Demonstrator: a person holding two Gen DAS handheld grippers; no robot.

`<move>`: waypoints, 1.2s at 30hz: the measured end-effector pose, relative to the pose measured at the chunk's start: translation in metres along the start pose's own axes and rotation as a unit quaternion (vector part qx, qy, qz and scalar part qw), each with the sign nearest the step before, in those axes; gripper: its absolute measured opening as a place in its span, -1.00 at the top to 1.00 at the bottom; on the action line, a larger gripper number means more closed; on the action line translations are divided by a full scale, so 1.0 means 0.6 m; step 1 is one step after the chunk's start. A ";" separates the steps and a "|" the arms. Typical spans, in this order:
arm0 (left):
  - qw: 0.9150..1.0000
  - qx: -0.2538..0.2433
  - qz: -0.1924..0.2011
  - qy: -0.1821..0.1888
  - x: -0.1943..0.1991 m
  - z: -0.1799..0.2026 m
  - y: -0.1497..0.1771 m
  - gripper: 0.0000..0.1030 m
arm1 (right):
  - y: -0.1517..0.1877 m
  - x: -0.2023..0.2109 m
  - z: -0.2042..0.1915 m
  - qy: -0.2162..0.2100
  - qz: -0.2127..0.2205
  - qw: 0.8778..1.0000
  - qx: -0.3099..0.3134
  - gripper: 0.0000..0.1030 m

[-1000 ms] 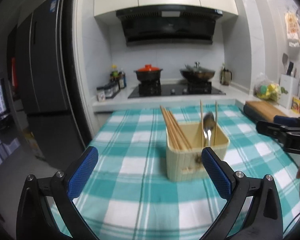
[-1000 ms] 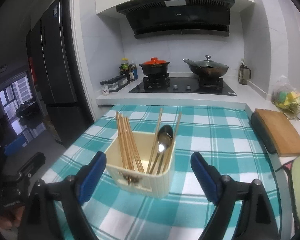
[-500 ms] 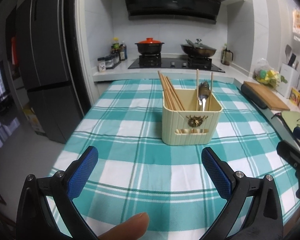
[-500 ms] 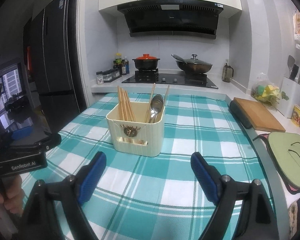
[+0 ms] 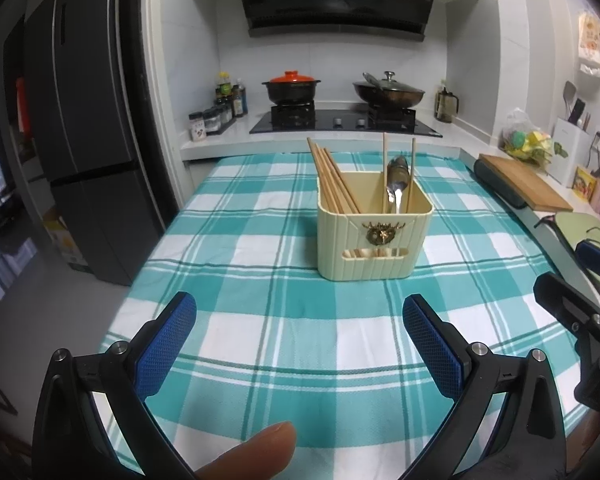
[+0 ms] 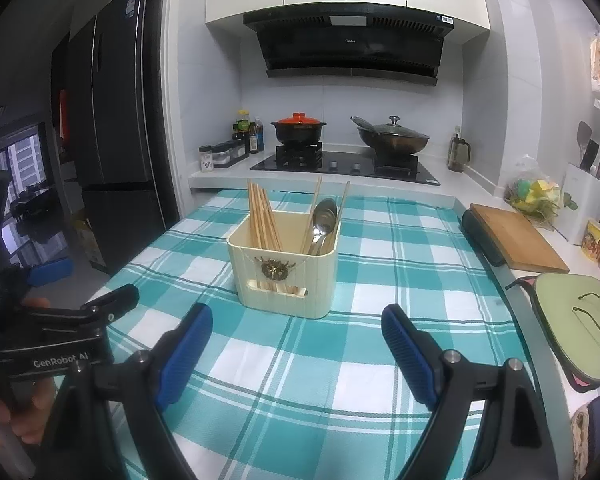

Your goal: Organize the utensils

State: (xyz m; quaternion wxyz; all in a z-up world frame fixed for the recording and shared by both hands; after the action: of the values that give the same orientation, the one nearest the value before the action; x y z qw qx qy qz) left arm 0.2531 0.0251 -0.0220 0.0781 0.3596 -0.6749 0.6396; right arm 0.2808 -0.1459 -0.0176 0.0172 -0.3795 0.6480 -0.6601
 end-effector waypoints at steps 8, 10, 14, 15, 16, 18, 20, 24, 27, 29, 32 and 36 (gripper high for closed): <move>1.000 -0.006 0.000 0.004 0.006 0.009 0.002 -1.00 | 0.003 0.007 -0.008 0.003 -0.003 1.000 0.004 -0.71; 1.000 -0.006 0.000 0.004 0.006 0.009 0.003 -0.99 | 0.003 0.007 -0.008 0.003 -0.003 1.000 0.004 -0.71; 1.000 -0.004 -0.003 0.005 0.008 0.006 0.004 -1.00 | 0.002 0.009 -0.010 0.000 -0.002 1.000 0.002 -0.71; 1.000 -0.003 -0.003 0.005 0.008 0.005 0.004 -1.00 | 0.001 0.011 -0.011 0.000 -0.001 1.000 0.003 -0.71; 1.000 -0.003 -0.003 0.006 0.009 0.005 0.004 -1.00 | 0.000 0.013 -0.013 0.000 -0.001 1.000 0.004 -0.71; 1.000 -0.004 -0.004 0.007 0.008 0.004 0.004 -0.99 | -0.003 0.015 -0.015 0.002 -0.001 1.000 0.005 -0.71; 1.000 -0.005 -0.003 0.010 0.010 0.004 0.004 -0.99 | -0.005 0.017 -0.017 0.003 -0.001 1.000 0.007 -0.71; 1.000 -0.006 -0.003 0.011 0.012 0.003 0.004 -0.99 | -0.005 0.018 -0.023 0.001 -0.001 1.000 0.008 -0.71; 1.000 -0.006 -0.003 0.010 0.012 0.003 0.004 -0.99 | -0.006 0.016 -0.025 -0.001 -0.004 1.000 0.008 -0.71; 1.000 -0.008 -0.002 0.005 0.013 0.002 0.004 -0.99 | -0.005 0.016 -0.027 -0.001 -0.004 1.000 0.009 -0.71; 1.000 -0.010 -0.001 0.003 0.014 0.002 0.005 -0.99 | -0.005 0.017 -0.028 0.000 -0.004 1.000 0.009 -0.71; 1.000 -0.008 -0.004 0.006 0.014 0.000 0.005 -0.99 | -0.007 0.016 -0.029 -0.002 -0.005 1.000 0.010 -0.71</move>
State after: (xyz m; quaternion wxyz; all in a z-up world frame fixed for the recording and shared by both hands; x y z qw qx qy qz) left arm 0.2454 0.0218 -0.0197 0.0876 0.3574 -0.6783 0.6359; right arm 0.2667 -0.1354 -0.0072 0.0187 -0.3835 0.6398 -0.6658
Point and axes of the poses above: each gripper's, at about its wrist camera, not at the fingertips, and x roughly against the way its jaws point, z to its right, y to its underside, the point moved 3 cm from there along -x, roughly the way its jaws point, and after that the axes turned 14 degrees about -y, right-handed, at the moved point
